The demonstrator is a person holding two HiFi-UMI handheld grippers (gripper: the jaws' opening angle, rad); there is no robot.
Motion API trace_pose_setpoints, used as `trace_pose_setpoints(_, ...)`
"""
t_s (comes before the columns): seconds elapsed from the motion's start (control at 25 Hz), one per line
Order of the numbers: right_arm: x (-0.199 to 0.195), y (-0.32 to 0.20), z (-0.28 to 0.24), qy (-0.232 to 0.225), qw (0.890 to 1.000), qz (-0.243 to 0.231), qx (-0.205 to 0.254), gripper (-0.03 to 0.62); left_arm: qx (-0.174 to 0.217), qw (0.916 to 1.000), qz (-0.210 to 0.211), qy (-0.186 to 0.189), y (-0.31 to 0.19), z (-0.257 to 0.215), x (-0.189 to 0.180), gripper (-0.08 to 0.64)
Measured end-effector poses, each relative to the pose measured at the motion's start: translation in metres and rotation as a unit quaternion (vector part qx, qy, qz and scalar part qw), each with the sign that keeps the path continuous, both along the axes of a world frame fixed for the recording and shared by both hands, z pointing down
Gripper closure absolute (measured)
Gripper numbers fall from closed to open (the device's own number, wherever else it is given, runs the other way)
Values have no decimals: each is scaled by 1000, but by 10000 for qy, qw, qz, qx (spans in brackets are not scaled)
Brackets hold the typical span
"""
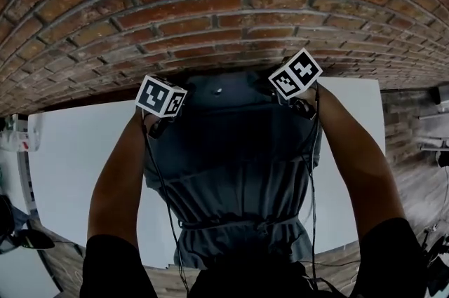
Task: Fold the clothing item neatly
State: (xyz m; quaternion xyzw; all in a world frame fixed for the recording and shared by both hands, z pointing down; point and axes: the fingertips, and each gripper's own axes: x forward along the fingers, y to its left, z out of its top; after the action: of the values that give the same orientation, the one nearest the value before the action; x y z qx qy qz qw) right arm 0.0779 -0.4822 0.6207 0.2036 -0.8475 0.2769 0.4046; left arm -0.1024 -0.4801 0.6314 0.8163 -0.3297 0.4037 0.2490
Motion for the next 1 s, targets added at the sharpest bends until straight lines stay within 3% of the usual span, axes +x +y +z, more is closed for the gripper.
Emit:
trace_pose_setpoints(0.08, 1, -3, 3, 269, 9992, -101, 287, 451, -78, 10000, -2, -6, -1, 0, 0, 430)
trace_pose_setpoints(0.16, 0, -5, 0, 354, 9978, -94, 558, 546, -45, 9999, 9, -89, 0, -4, -1, 552)
trace_pose_setpoints(0.28, -6, 0, -10, 126, 9967, -57, 795, 563, 188, 9997, 24, -126, 2, -13, -1, 552)
trace_pose_setpoints(0.44, -11, 10, -39, -227, 9917, -282, 1231, 563, 414, 9987, 39, 306, 9, -43, 3, 552)
trace_pose_setpoints(0.64, -16, 33, -79, -465, 9774, -761, 1919, 563, 904, 9921, 325, 804, 33, -92, 10, 552)
trace_pose_setpoints(0.76, -18, 51, -102, -501, 9611, -1093, 2486, 563, 1527, 9817, 642, 944, 51, -121, 14, 552)
trace_pose_setpoints(0.88, -14, 67, -119, -427, 9412, -1371, 3056, 563, 2397, 9615, 1100, 774, 76, -140, 18, 552)
trace_pose_setpoints(1.0, -8, 91, -128, -267, 9252, -1725, 3369, 563, 2970, 9409, 1497, 632, 106, -148, 25, 551)
